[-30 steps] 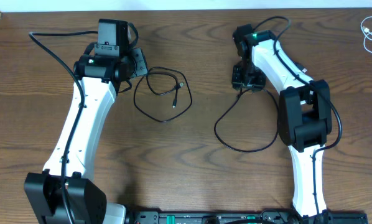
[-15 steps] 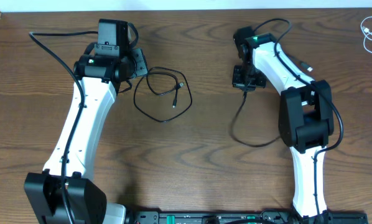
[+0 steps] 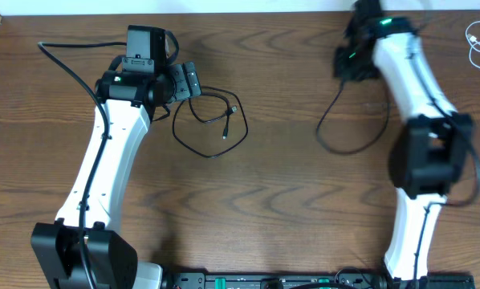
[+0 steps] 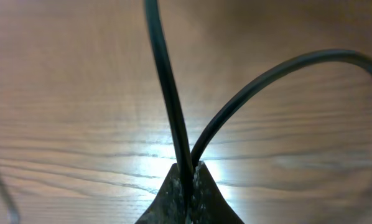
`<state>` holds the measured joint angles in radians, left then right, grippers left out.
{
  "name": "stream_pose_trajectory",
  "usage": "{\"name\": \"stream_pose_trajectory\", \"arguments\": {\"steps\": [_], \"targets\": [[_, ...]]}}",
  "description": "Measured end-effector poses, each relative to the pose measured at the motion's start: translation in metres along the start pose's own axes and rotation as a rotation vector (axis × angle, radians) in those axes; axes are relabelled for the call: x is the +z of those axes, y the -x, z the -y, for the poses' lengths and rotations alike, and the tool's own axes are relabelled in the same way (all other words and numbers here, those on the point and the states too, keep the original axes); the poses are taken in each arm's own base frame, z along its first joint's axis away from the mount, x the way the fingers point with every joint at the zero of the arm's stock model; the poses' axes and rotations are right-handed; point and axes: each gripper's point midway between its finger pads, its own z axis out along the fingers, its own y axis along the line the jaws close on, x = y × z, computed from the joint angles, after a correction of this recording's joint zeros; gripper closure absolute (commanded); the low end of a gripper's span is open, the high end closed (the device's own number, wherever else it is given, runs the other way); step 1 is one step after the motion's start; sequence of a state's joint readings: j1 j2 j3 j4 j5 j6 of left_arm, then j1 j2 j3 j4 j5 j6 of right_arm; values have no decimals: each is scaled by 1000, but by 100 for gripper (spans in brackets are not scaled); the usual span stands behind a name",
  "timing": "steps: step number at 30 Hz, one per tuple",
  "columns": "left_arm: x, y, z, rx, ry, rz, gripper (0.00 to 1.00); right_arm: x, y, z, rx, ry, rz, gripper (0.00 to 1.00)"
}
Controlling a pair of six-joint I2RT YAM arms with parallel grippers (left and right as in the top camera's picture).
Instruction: Untangle cables
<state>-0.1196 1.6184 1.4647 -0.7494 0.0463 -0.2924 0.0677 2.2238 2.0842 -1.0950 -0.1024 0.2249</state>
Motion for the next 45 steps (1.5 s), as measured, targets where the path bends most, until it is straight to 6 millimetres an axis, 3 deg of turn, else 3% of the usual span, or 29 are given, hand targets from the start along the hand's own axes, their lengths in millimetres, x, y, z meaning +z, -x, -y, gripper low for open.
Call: {"name": "stream_pose_trajectory", "arguments": {"steps": [5, 8, 10, 12, 16, 22, 28, 35, 45], "targets": [[0, 0, 0, 0, 1, -2, 4, -121, 49, 41, 79, 17, 289, 99], [0, 0, 0, 0, 1, -1, 4, -197, 57, 78, 142, -7, 452, 99], [0, -1, 0, 0, 1, -2, 4, -237, 54, 102, 187, -35, 534, 99], [0, -1, 0, 0, 1, -2, 4, -268, 48, 122, 238, -68, 596, 99], [0, -1, 0, 0, 1, -2, 4, -295, 36, 170, 354, -151, 647, 99], [0, 0, 0, 0, 1, -2, 4, -299, 20, 242, 519, -289, 644, 99], [0, -1, 0, 0, 1, -2, 4, -283, 12, 296, 632, -392, 610, 99], [0, 0, 0, 0, 1, -2, 4, -236, -4, 355, 756, -448, 501, 99], [0, 0, 0, 0, 1, -2, 4, -148, -23, 437, 902, -525, 385, 99]]}}
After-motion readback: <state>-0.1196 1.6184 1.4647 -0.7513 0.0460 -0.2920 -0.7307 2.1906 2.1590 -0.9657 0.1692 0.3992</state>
